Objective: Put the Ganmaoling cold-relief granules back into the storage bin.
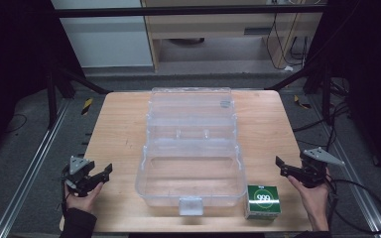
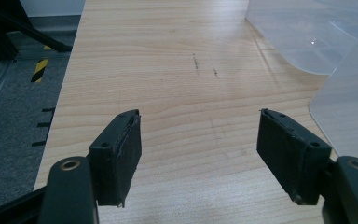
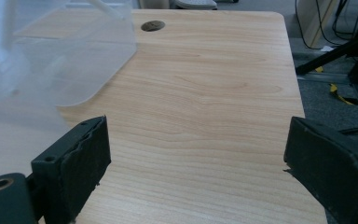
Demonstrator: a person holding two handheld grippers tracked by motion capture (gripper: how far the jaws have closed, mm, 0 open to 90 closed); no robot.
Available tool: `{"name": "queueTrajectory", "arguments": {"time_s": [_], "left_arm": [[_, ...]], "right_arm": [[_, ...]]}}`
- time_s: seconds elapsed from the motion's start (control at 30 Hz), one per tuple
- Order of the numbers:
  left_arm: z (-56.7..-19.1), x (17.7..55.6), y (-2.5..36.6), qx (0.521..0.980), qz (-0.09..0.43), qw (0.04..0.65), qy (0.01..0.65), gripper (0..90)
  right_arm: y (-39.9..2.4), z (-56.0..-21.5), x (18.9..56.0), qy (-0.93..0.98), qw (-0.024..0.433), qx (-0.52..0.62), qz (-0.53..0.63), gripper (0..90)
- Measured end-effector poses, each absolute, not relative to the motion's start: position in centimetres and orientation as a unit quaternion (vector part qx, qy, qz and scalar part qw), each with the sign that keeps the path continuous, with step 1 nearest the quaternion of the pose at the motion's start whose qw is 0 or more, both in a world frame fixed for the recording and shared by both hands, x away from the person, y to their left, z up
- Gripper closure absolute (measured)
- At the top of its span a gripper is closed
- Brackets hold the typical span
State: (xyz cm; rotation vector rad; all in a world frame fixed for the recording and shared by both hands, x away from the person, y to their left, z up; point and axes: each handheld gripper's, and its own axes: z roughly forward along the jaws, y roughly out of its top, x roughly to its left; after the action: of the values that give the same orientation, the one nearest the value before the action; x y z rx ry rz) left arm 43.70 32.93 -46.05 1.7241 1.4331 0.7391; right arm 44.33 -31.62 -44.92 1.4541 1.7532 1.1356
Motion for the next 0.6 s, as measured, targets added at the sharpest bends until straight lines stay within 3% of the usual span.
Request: {"name": "queueTrajectory", "arguments": {"time_s": [0.6], "left_arm": [[-46.5, 43.8, 32.5, 0.694, 0.269, 0.379, 0.55, 29.7]], "right_arm": [[-29.2, -41.5, 44.0, 0.727, 0.279, 0.47, 0.415, 8.0]]}}
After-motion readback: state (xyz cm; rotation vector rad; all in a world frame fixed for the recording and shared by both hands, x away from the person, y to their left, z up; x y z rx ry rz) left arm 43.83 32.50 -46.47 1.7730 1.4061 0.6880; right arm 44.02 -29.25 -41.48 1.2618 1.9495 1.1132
